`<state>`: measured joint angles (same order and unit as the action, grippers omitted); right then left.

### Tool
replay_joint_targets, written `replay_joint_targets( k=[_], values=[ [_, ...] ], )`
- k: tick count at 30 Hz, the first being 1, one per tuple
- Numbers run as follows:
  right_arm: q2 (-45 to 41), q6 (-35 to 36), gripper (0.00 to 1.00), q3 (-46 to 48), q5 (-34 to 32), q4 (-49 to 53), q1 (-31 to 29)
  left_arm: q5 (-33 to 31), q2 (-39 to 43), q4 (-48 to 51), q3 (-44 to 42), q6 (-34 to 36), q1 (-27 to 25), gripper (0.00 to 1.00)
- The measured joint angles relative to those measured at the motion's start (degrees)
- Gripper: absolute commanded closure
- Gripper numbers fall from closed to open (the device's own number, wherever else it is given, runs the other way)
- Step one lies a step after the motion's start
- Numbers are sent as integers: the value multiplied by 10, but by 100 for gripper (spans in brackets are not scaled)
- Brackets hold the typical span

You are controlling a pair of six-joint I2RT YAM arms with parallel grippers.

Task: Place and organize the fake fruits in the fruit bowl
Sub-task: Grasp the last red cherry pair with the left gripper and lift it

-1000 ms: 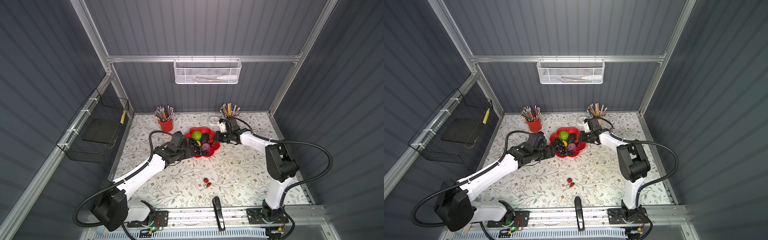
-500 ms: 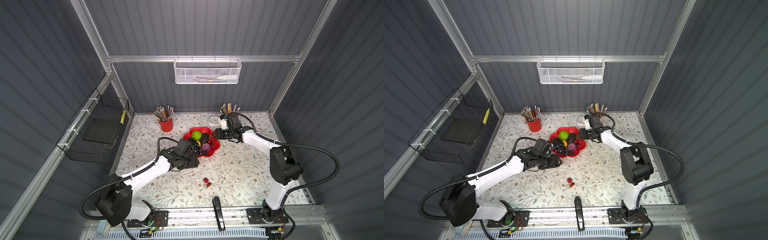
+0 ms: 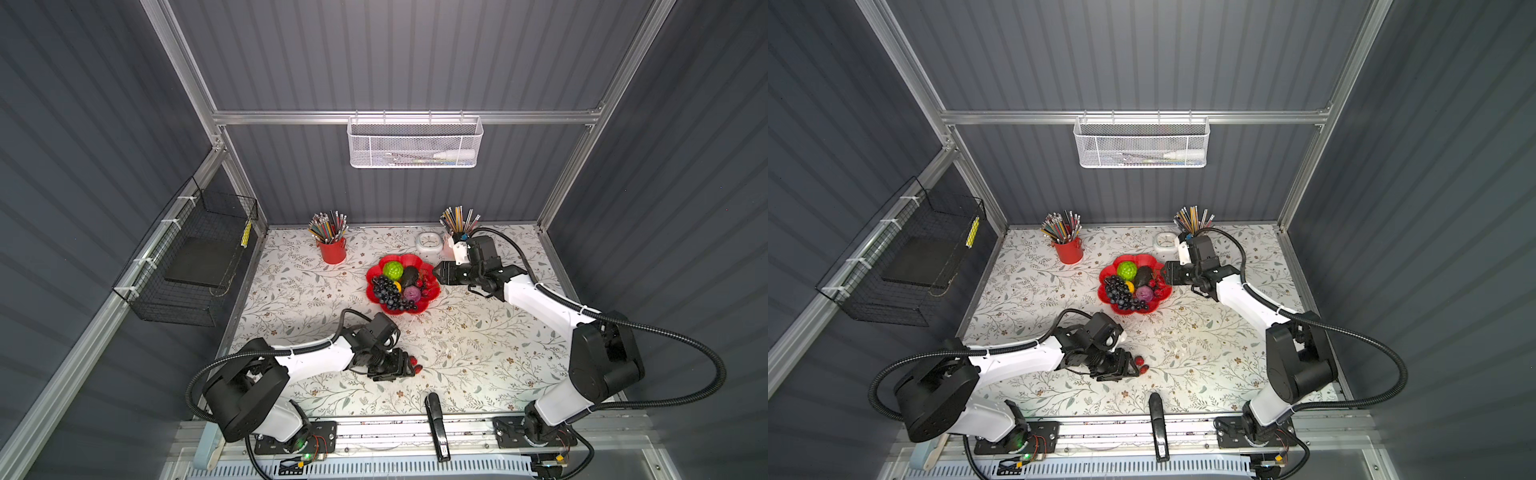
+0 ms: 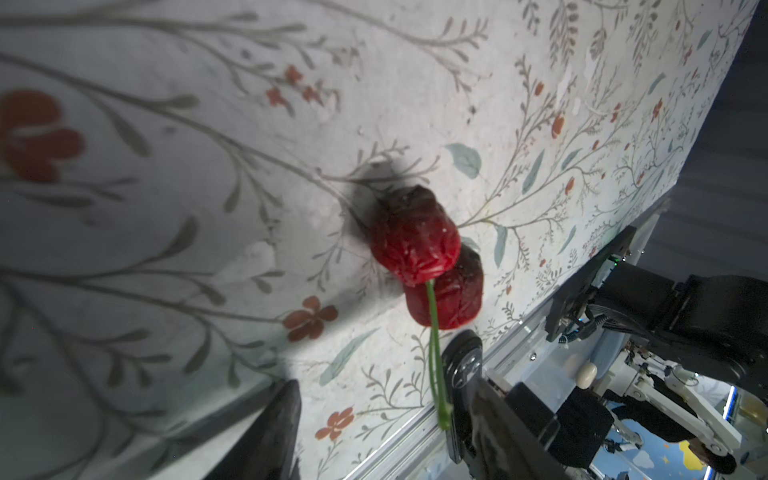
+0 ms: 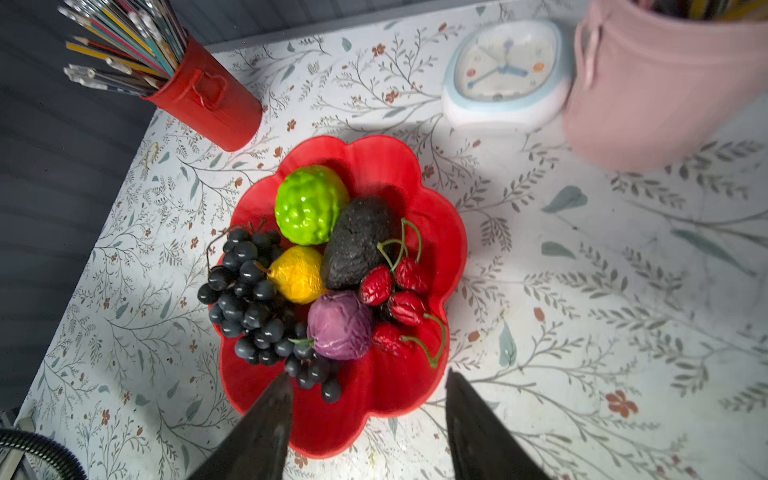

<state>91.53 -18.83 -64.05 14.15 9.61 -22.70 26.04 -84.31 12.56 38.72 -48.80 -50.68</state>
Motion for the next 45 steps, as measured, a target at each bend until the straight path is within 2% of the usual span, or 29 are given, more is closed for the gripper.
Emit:
replay_joint_targets(
  k=[5,10,17,21,30,38,45],
  values=[
    [0,-14,42,26,7,-4,-2,17,-22,-37,0,-8,-2,47],
    [0,-20,42,27,12,-14,-6,18,-34,-45,1,-14,-2,66],
    [0,-24,43,27,17,-26,-12,-7,-33,-38,7,-12,-2,72],
    [2,-30,43,27,21,-28,-18,-16,-33,-31,14,-10,-2,83],
    [9,-32,43,27,24,-35,-22,-27,-33,-29,28,-3,-2,100],
    [16,-32,43,27,26,-37,-22,-32,-22,27,64,17,-2,100],
    [-20,-27,41,55,18,-30,-22,-56,-12,132,198,76,3,100]
  ],
)
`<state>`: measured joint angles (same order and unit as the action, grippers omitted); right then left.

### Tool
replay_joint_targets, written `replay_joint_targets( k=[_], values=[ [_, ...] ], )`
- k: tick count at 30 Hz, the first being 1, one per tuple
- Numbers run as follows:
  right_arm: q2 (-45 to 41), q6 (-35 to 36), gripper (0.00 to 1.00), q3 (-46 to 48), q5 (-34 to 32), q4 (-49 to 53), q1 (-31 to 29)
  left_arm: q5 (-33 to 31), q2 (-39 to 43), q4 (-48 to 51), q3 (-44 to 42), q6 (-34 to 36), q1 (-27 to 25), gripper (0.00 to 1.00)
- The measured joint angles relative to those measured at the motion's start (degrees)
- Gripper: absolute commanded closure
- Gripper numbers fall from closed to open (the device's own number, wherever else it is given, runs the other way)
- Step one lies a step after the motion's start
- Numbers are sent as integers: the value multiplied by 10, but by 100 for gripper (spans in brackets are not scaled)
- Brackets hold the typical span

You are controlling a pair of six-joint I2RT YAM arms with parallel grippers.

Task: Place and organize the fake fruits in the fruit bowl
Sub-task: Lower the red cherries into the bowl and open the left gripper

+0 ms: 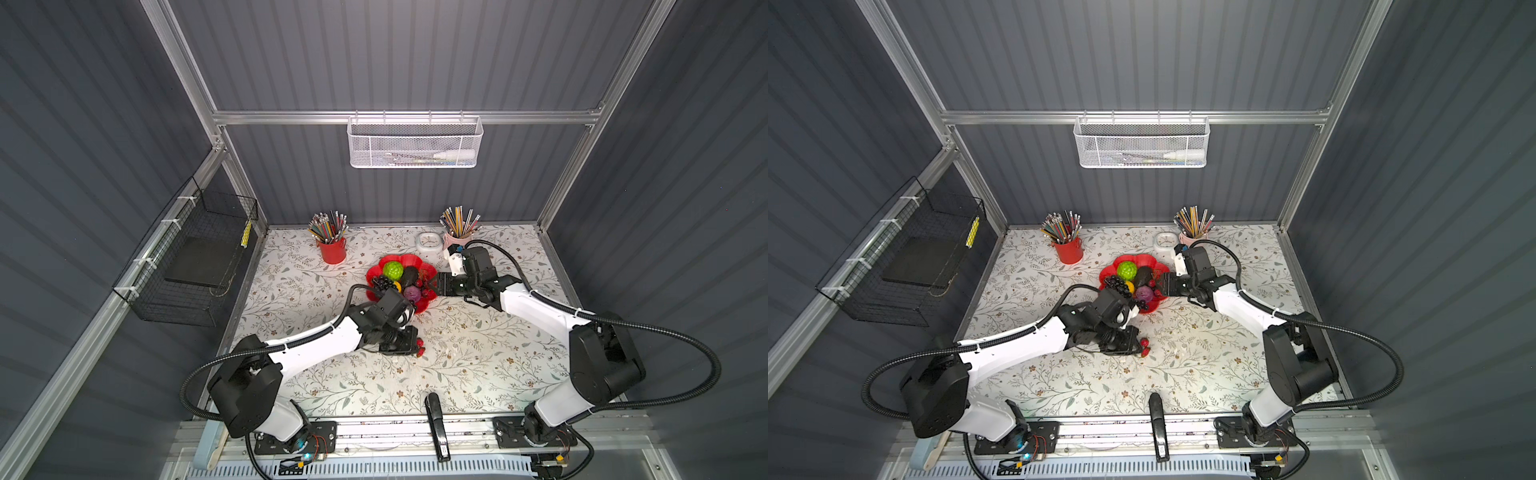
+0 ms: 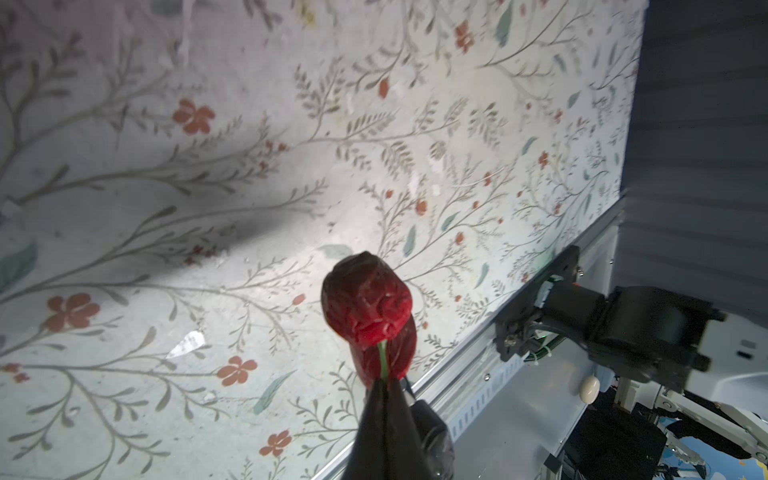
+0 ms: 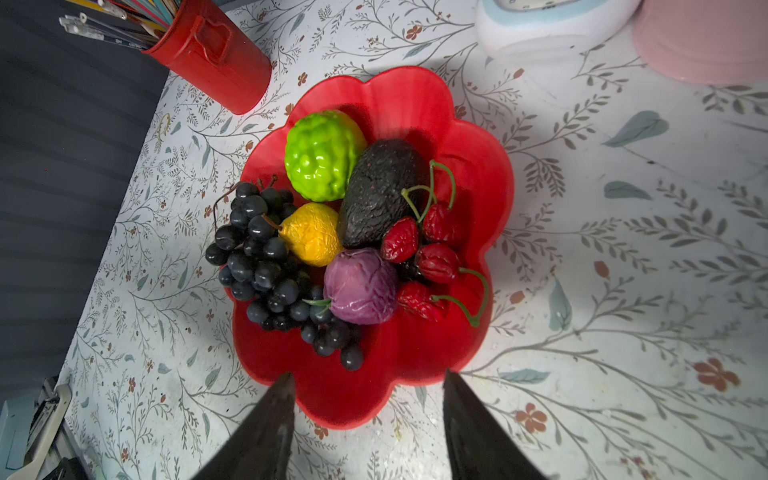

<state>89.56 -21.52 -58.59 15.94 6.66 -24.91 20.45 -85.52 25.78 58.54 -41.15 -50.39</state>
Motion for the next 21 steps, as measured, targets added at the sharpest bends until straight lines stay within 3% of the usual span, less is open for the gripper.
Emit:
replay_joint_targets(
  k=[5,15,21],
  values=[
    [-46,7,41,23,-11,8,10,-12,-47,40,122,56,37,100],
    [-86,11,41,50,-12,17,32,-25,-260,84,372,143,123,100],
    [-86,8,41,62,-5,14,32,-19,-340,87,420,162,128,100]
  ],
)
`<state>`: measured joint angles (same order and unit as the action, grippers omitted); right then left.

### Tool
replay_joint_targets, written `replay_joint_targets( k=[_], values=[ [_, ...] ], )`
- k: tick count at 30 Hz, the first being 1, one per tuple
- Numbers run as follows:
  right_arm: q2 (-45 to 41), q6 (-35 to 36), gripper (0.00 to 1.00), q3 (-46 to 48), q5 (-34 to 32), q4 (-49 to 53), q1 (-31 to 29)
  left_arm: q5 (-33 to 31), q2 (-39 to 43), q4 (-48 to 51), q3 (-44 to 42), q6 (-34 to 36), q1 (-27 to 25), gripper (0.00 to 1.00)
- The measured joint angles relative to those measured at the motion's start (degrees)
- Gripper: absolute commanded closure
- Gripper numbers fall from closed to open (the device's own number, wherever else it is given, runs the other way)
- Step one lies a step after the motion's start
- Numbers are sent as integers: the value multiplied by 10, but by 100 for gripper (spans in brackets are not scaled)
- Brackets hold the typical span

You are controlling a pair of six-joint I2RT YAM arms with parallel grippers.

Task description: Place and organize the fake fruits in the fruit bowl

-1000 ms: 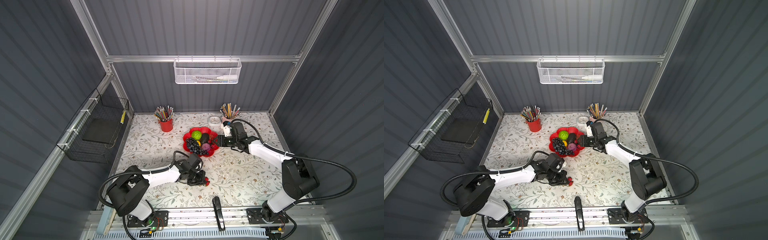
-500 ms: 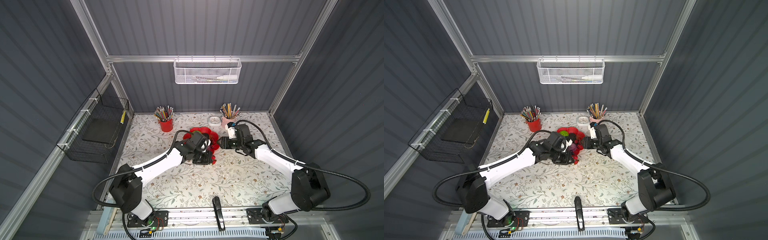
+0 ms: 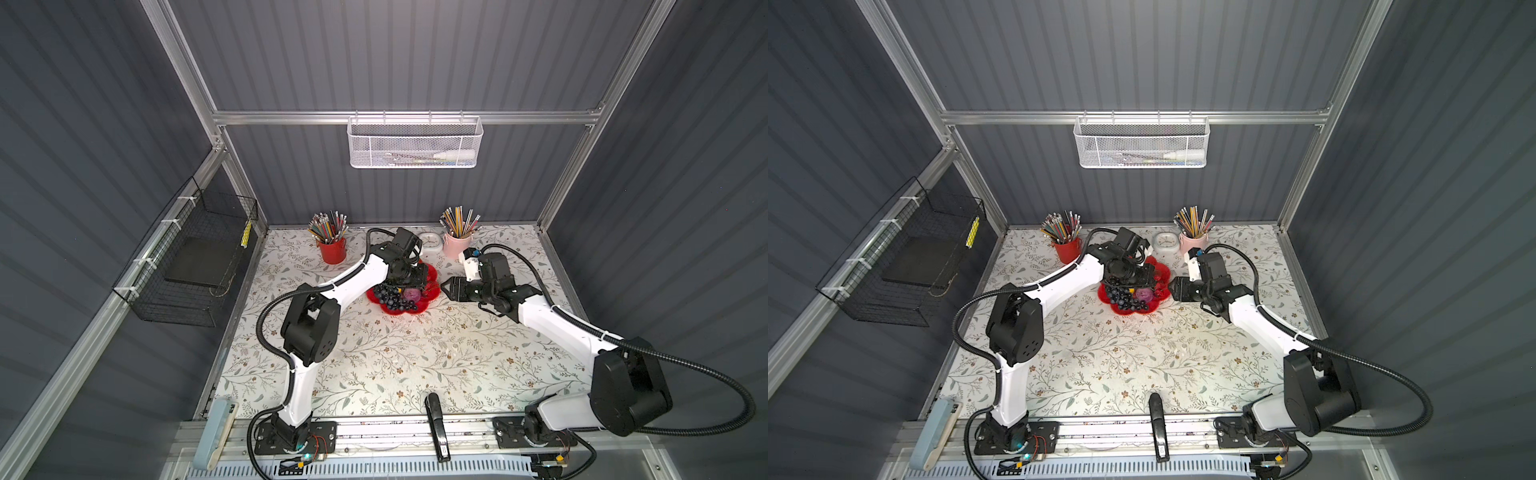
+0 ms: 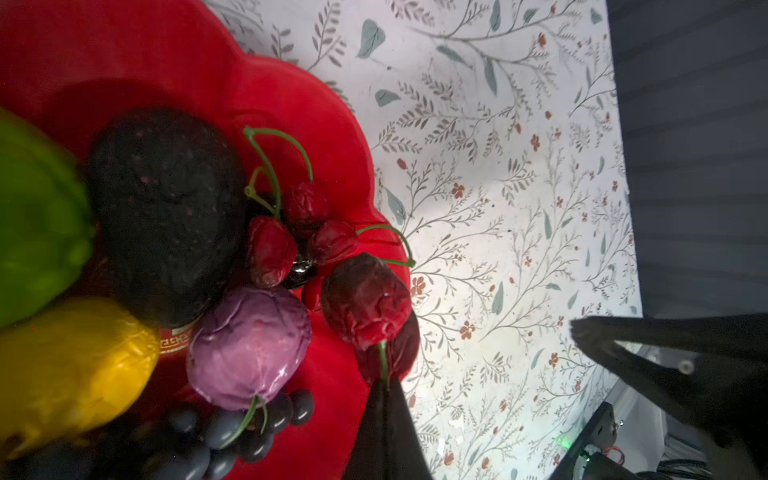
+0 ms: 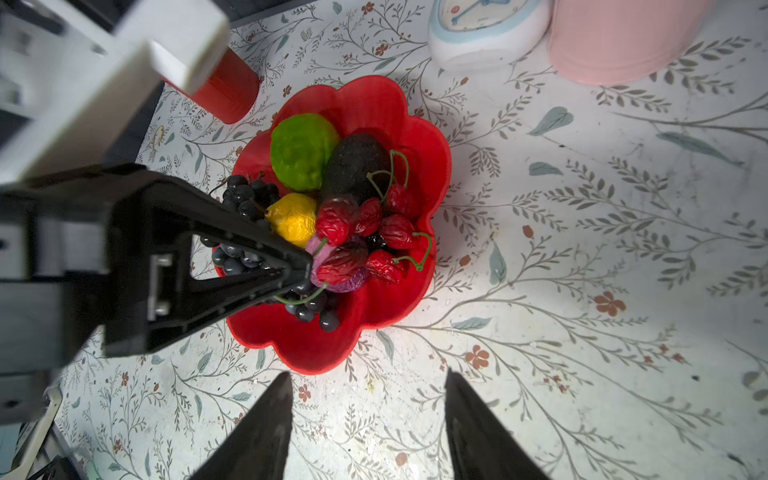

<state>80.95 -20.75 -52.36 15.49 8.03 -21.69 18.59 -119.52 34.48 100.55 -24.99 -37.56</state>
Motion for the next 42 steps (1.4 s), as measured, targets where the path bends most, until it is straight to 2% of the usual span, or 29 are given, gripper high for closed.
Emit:
replay_joint_targets(
  k=[8,16,21,31,34,39,40,41,42],
  values=[
    [0,0,41,3,6,-1,0,10,-21,-17,0,0,13,100],
    [0,0,40,3,6,-1,0,15,-31,-20,16,7,28,90],
    [1,2,40,3,6,-1,0,21,-42,-17,36,17,33,74],
    [0,4,39,3,-5,8,0,15,-37,15,48,37,35,70],
    [-7,5,37,-3,-7,25,0,-5,-16,47,48,45,35,61],
    [-55,24,26,-14,-26,46,0,-63,122,55,-41,47,37,19],
    [-64,29,21,-16,-33,49,0,-78,155,56,-66,44,38,14],
    [-76,35,2,-17,-41,54,0,-94,192,57,-92,42,40,7],
    [-87,39,1,-17,-48,59,0,-110,226,54,-121,38,44,4]
  ],
)
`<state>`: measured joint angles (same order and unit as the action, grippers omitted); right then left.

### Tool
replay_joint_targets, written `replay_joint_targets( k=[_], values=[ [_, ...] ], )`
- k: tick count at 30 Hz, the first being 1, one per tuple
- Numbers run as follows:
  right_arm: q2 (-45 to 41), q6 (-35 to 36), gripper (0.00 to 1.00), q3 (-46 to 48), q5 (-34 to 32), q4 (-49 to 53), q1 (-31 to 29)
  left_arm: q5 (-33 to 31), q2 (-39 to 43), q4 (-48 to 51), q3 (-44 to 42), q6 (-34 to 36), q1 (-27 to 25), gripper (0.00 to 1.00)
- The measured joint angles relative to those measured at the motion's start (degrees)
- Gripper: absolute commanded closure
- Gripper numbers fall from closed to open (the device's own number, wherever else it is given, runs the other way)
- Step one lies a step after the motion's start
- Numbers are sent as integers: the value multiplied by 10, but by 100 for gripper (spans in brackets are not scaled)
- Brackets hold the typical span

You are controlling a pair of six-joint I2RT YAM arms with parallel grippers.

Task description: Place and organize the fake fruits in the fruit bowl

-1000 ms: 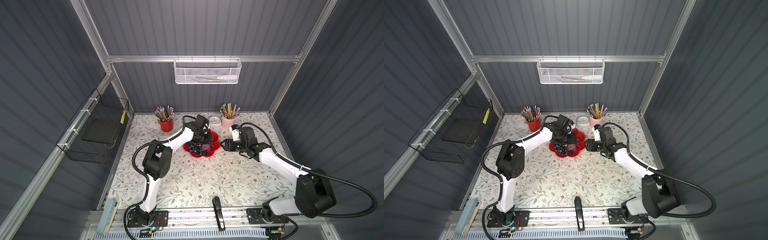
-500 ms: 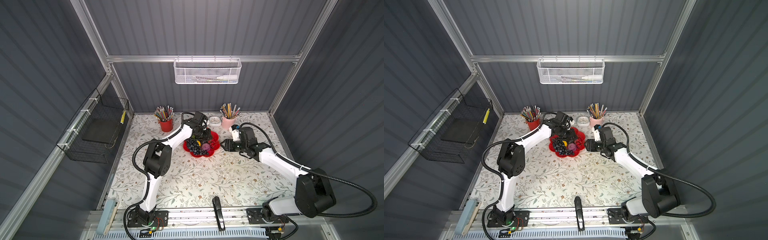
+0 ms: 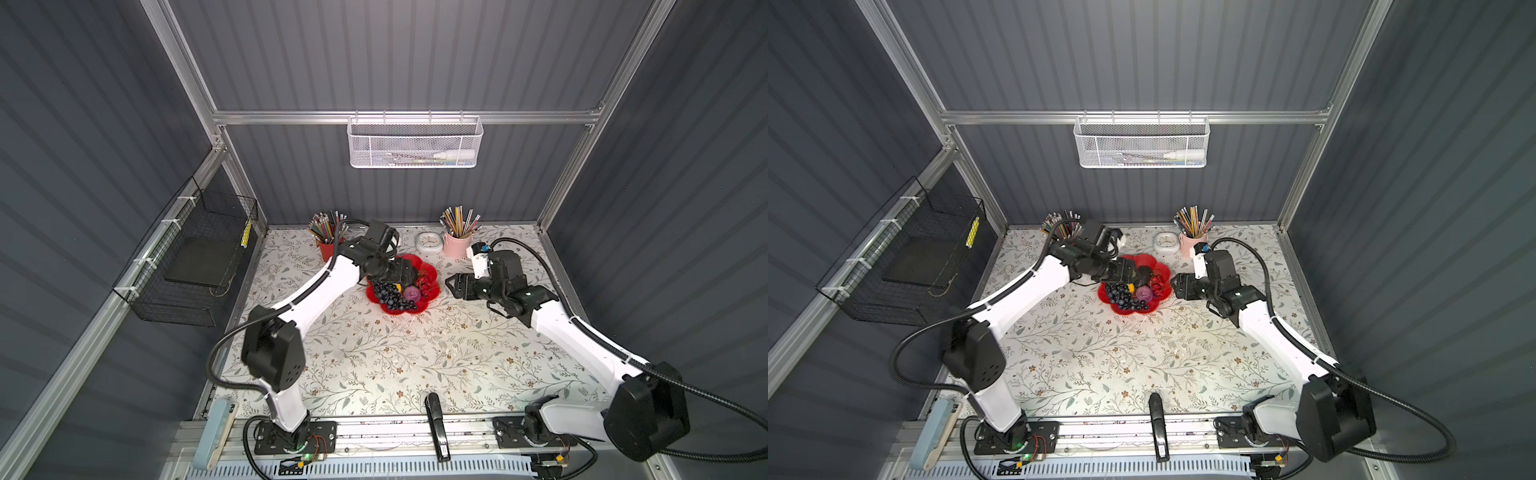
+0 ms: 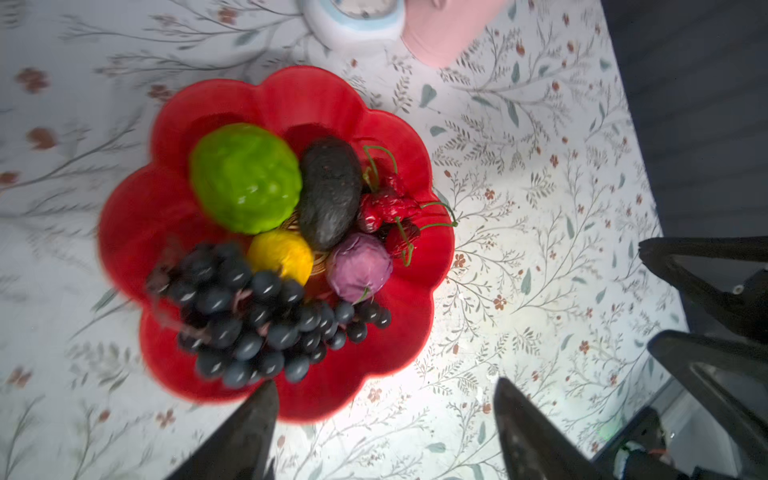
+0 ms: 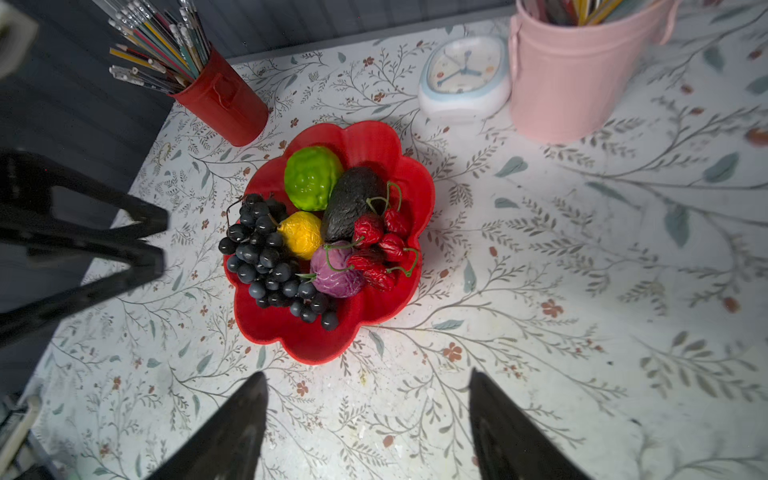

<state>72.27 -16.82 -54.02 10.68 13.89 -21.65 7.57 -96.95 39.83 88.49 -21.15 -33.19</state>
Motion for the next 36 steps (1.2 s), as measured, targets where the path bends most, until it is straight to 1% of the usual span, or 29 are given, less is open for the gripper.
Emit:
replay_joint_targets(
  k=[2,5,7,10,12,14,15,17,19,20,23,25,28,31,33,36],
  values=[
    [-19,11,1,0,-20,12,2,-23,62,-12,-60,-5,14,0],
    [-48,30,1,-1,-48,26,21,-52,137,-35,-154,-7,53,0],
    [-75,52,1,8,-52,8,47,-74,176,-61,-211,-1,90,0],
    [-125,107,1,39,-59,-49,87,-136,231,-107,-283,19,140,0],
    [-139,131,1,52,-62,-71,111,-191,271,-152,-329,42,162,0],
    [-148,142,1,75,-72,-107,139,-243,320,-223,-396,73,174,0],
    [-155,146,1,97,-81,-134,149,-263,340,-260,-431,87,175,0],
    [-180,154,1,169,-104,-201,167,-297,367,-333,-506,116,179,0],
    [-192,158,1,238,-121,-254,178,-318,360,-383,-556,137,189,0],
    [-189,159,1,267,-128,-276,183,-318,344,-407,-573,146,197,0],
    [-168,158,1,337,-139,-353,200,-320,277,-503,-605,168,225,0],
    [-139,153,1,367,-139,-403,218,-320,231,-562,-614,181,242,0],
    [-79,146,1,379,-138,-467,239,-301,160,-642,-619,191,271,0],
    [-3,140,1,378,-125,-549,252,-272,113,-715,-627,189,299,0],
    [34,133,1,376,-111,-577,264,-259,88,-758,-628,189,310,0],
    [88,130,1,366,-84,-624,274,-238,42,-825,-626,188,313,0]
  ],
)
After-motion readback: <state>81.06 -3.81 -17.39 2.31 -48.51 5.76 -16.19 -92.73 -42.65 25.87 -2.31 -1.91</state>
